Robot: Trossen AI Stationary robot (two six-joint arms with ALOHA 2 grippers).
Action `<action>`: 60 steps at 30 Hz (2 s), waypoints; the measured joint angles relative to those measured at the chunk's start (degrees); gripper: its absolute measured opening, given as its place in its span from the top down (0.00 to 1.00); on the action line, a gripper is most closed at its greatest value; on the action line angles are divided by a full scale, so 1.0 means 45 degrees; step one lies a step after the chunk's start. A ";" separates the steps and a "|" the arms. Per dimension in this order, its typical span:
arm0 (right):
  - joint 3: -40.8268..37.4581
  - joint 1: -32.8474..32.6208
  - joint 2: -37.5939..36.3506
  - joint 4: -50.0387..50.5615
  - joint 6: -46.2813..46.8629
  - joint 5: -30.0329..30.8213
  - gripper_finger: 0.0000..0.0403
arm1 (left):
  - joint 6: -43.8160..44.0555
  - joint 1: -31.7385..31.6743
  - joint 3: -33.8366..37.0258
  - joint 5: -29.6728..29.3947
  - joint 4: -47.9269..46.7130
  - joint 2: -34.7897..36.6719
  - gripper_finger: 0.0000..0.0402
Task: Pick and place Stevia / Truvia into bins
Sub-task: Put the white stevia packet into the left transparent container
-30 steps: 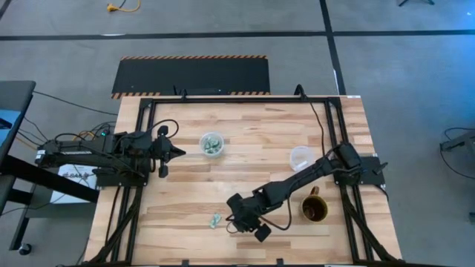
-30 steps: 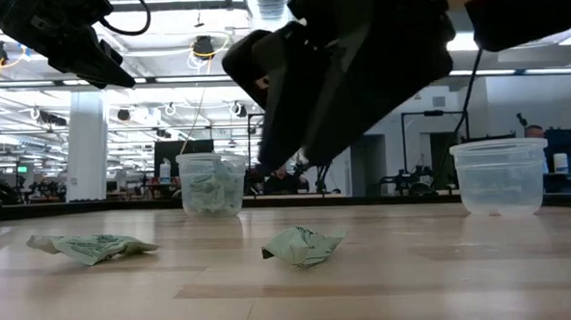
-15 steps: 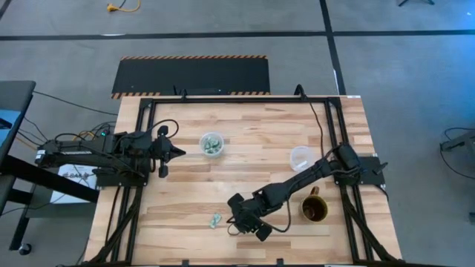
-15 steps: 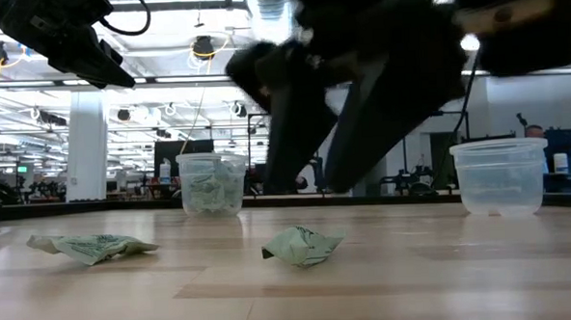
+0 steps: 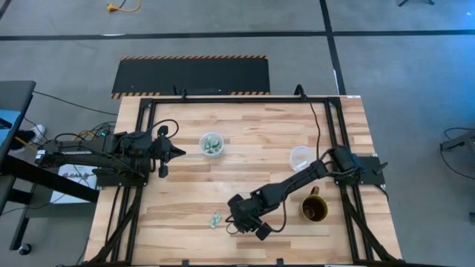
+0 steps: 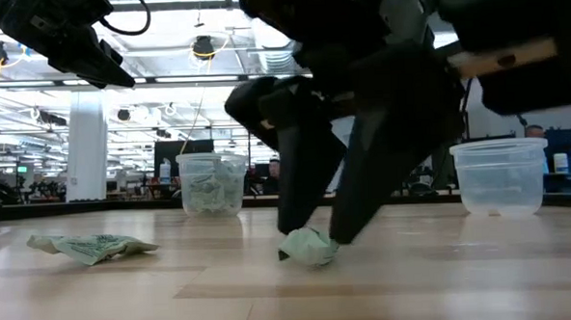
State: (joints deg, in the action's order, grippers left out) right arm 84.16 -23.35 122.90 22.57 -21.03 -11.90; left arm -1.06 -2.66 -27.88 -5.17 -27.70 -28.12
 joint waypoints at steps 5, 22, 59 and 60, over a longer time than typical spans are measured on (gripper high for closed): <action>-0.0005 0.0118 0.0052 0.0291 -0.0060 0.0025 0.69 | 0.0000 -0.0002 0.0000 0.0000 -0.0004 -0.0005 1.00; -0.0010 0.0140 0.0052 0.0616 -0.0098 0.0330 0.71 | 0.0000 -0.0001 0.0000 0.0000 -0.0005 -0.0005 1.00; 0.2062 0.2263 -0.1742 0.4335 -0.0623 0.3721 1.00 | 0.0000 -0.0003 0.0000 -0.0003 -0.0006 -0.0001 1.00; 0.2017 0.2609 -0.2026 0.4081 -0.0745 0.3707 1.00 | 0.0000 -0.0003 0.0000 -0.0005 0.0000 0.0000 1.00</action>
State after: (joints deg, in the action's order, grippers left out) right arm 93.24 -11.61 113.78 40.94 -24.38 4.78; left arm -1.06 -2.68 -27.88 -5.19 -27.70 -28.12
